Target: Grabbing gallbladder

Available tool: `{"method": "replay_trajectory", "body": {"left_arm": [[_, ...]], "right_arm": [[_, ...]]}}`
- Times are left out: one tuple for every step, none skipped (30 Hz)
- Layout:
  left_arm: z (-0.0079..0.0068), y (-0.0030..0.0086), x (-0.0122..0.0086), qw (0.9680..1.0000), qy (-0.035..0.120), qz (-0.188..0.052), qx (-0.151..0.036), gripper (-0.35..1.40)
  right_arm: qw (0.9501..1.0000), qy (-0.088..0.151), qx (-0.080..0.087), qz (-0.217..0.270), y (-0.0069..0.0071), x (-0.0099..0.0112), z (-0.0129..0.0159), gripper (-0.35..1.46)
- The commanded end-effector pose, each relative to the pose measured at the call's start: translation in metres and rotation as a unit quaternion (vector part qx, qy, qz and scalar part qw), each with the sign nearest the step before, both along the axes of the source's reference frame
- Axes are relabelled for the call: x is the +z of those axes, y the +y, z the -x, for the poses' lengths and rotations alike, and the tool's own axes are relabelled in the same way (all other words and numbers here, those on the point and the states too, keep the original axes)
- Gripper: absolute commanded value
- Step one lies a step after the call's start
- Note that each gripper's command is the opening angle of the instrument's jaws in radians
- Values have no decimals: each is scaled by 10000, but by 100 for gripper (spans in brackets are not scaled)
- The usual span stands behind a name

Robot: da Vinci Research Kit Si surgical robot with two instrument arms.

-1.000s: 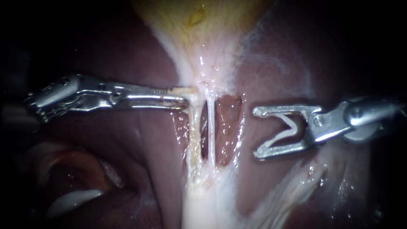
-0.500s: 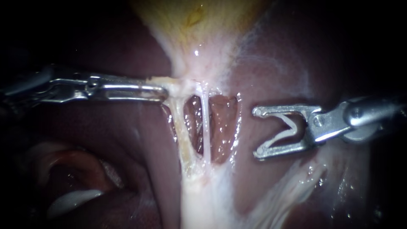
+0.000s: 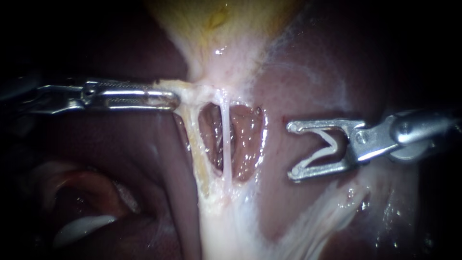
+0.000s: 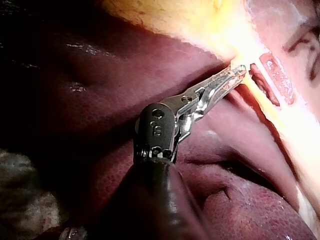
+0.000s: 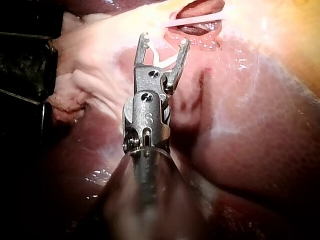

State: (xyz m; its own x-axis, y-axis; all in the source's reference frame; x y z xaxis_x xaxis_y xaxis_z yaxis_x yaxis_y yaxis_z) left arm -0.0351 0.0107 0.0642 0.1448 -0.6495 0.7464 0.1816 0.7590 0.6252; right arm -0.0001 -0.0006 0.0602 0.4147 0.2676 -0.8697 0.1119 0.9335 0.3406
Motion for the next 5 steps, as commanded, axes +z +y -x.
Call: {"method": "replay_trajectory", "body": {"left_arm": [[0,0,2,10000,2,3,-1,-35],[0,-1,3,10000,3,4,-1,-35],[0,-1,3,10000,4,5,-2,-35],[1,-1,3,10000,5,6,-3,-35],[1,-1,3,10000,5,6,-3,-35]], "right_arm": [[10000,-1,2,0,0,0,0,47],[10000,-1,2,0,0,0,0,47],[10000,-1,2,0,0,0,0,47],[10000,-1,2,0,0,0,0,47],[10000,-1,2,0,0,0,0,47]]}}
